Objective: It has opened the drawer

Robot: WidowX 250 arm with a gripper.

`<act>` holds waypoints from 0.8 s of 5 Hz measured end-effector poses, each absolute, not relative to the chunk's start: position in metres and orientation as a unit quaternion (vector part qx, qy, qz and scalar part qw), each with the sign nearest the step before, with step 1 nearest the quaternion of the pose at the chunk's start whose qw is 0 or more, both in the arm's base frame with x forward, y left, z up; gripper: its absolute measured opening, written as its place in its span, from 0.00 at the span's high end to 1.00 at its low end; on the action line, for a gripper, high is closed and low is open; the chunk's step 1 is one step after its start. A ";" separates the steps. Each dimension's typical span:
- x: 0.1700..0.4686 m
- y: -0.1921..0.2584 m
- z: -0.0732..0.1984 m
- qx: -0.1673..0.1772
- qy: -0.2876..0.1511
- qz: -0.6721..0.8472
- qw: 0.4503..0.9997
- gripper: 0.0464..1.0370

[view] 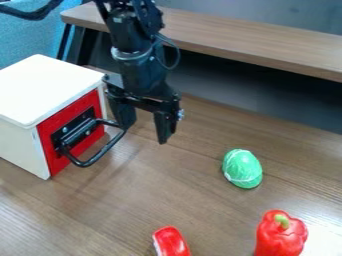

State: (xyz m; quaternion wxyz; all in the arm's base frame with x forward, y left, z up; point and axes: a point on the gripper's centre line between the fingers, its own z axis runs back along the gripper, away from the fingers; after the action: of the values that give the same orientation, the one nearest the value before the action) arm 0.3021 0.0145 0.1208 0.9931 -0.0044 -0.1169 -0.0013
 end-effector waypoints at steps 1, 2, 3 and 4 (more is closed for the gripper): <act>0.303 0.028 0.110 0.004 -0.103 0.006 0.995 0.04; 0.305 0.038 0.105 0.016 -0.102 0.009 0.995 0.04; 0.309 0.051 0.093 0.030 -0.097 0.011 0.995 0.04; 0.309 0.057 0.080 0.039 -0.080 0.011 0.996 0.04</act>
State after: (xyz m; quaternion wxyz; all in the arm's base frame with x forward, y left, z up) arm 0.3089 0.0569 0.0800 0.9960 0.0390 -0.0800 0.0115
